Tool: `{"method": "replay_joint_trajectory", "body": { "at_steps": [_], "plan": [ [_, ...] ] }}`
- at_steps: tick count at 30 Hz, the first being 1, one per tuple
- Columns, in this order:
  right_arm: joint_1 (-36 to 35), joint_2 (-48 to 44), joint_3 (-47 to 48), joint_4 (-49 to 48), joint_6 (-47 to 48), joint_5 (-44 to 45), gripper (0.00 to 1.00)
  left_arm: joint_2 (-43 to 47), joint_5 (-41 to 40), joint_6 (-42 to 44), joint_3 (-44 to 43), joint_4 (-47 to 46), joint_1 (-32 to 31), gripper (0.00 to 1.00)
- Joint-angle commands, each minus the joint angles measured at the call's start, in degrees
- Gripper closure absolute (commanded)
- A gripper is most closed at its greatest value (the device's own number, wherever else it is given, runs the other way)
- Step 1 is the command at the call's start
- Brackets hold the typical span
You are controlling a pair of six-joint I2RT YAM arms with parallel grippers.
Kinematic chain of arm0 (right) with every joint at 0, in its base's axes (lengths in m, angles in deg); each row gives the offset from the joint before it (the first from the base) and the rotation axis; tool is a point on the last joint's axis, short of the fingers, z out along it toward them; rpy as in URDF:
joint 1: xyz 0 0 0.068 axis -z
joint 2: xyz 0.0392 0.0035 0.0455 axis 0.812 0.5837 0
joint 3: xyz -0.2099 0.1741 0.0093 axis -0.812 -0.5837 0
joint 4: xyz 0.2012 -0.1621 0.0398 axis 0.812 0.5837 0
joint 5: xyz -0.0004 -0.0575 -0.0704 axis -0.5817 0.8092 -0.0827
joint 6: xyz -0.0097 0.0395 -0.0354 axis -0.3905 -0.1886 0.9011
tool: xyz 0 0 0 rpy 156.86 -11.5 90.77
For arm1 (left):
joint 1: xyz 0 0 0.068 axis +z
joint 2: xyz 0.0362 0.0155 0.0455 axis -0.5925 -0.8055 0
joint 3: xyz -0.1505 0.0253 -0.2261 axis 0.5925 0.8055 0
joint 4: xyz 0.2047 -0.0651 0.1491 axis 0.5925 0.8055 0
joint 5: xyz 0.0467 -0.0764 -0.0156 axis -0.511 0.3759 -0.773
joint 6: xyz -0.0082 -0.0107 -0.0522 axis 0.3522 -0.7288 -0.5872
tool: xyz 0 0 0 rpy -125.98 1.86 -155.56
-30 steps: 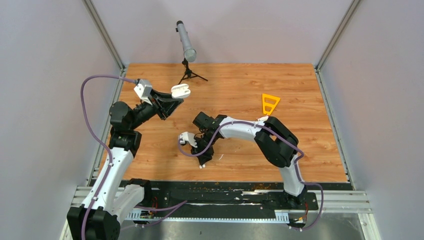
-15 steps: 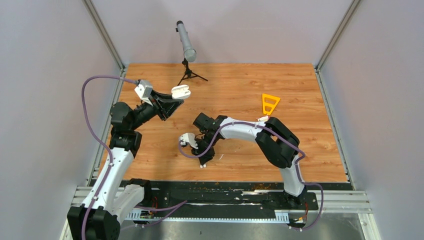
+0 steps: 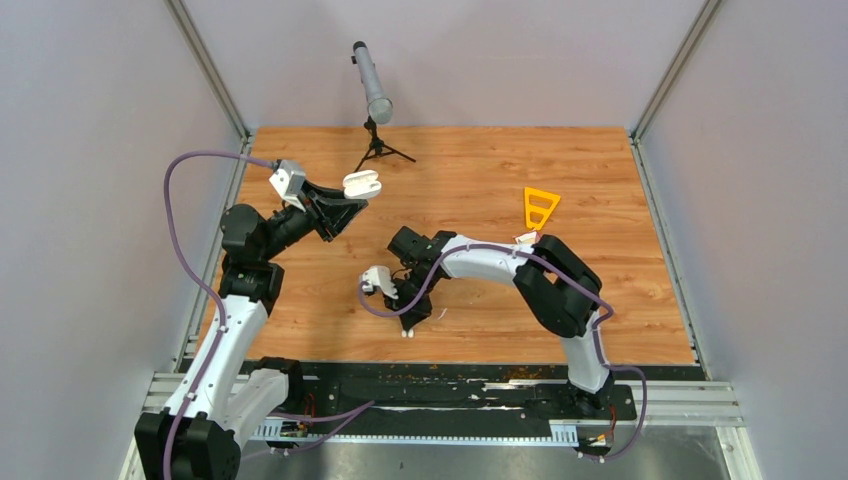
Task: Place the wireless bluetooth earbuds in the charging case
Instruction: Pick up the earbud from the center of the board, then place the earbud in the charging case.
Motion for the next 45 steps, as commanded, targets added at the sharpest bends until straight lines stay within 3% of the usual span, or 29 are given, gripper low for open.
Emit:
{"method": "replay_joint_trajectory", "body": {
  "at_steps": [1,16,25,30,34,39,45],
  "plan": [
    [-0.36,-3.21,0.61,1.09,0.68,-2.09,1.00,0.75,-0.48,-0.68,0.28,-2.54,0.33,1.00],
    [3.71,-15.21,3.55,12.61,8.54,7.44,1.00,-1.79,1.45,2.39,-0.19,-1.81,0.32,1.00],
    [6.48,-28.40,13.43,21.98,11.77,13.36,1.00,-5.51,3.74,6.78,1.14,-3.17,0.30,1.00],
    [6.45,-31.51,22.30,22.65,10.83,15.01,1.00,-7.20,5.45,6.64,2.38,-6.59,0.22,1.00],
    [6.30,-29.24,31.57,19.17,8.26,15.52,1.00,-6.70,6.62,6.35,3.55,-7.44,0.14,1.00],
    [4.88,-20.05,45.61,18.69,5.96,15.32,1.00,-5.03,10.90,9.19,4.04,-4.69,-0.10,1.00],
    [2.38,-15.98,47.03,17.03,7.94,15.53,1.00,-3.78,13.02,11.76,3.53,-1.80,-0.86,1.00]
  ]
}}
